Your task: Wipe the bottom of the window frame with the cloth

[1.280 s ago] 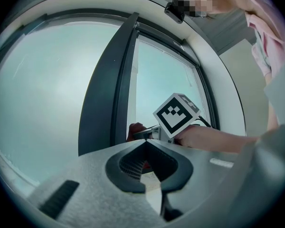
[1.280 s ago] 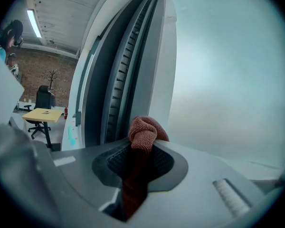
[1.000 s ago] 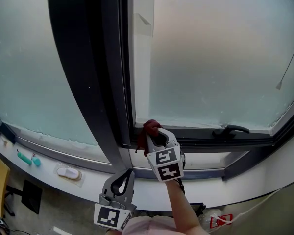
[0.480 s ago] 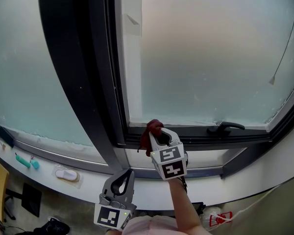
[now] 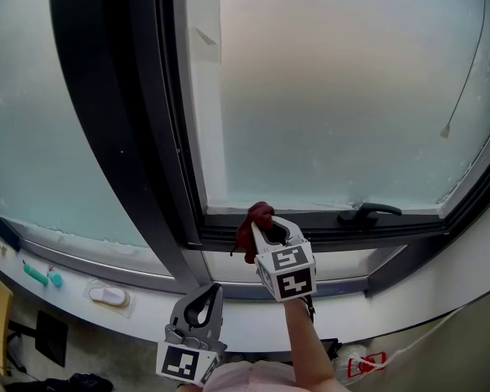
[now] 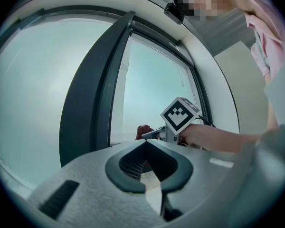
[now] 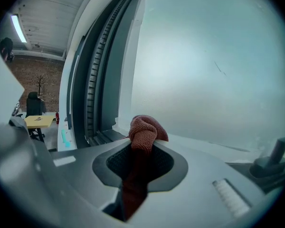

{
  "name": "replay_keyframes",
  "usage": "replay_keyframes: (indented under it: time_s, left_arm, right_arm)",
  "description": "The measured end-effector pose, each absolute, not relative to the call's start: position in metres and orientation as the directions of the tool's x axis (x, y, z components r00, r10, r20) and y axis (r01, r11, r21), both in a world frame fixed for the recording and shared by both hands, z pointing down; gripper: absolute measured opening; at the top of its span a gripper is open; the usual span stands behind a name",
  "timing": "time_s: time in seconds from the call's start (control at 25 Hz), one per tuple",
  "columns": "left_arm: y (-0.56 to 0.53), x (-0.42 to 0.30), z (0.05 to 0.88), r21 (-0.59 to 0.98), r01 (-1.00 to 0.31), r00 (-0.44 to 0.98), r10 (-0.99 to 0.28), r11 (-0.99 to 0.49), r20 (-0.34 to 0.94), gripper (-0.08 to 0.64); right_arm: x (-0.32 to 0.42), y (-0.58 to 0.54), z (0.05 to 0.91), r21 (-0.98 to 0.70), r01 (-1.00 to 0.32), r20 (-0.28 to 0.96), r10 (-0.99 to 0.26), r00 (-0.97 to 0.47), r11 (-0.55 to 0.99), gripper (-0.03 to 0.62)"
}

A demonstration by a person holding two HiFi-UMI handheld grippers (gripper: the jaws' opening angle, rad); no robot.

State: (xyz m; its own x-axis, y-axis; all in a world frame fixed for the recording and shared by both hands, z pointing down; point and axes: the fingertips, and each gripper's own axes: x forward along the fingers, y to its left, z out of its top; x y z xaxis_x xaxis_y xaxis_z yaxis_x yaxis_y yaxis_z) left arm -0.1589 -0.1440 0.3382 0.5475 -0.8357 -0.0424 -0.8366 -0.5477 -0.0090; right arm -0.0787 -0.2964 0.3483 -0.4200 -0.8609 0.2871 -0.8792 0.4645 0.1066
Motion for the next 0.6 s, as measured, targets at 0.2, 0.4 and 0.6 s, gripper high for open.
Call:
replay_keyframes:
  time_s: [0.2, 0.4, 0.6]
  left_arm:
    - [-0.145, -0.154, 0.339, -0.009, -0.833, 0.552, -0.832, -0.553, -0.042, -0.006]
    - [-0.146, -0.149, 0.339, -0.006, -0.831, 0.556, -0.830, -0.556, -0.042, -0.006]
    - [-0.147, -0.145, 0.339, -0.005, -0.830, 0.557, -0.829, -0.558, -0.043, -0.006]
  right_arm:
    - [-0.067, -0.297, 0.349, 0.091, -0.888, 0.286, -0.866, -0.410, 0.451, 0.072]
    - [-0.057, -0.296, 0.349, 0.078, -0.894, 0.281, -0.870, -0.405, 0.441, 0.072]
    - [-0.046, -0.296, 0.348, 0.067, -0.902, 0.274, -0.877, -0.395, 0.428, 0.072]
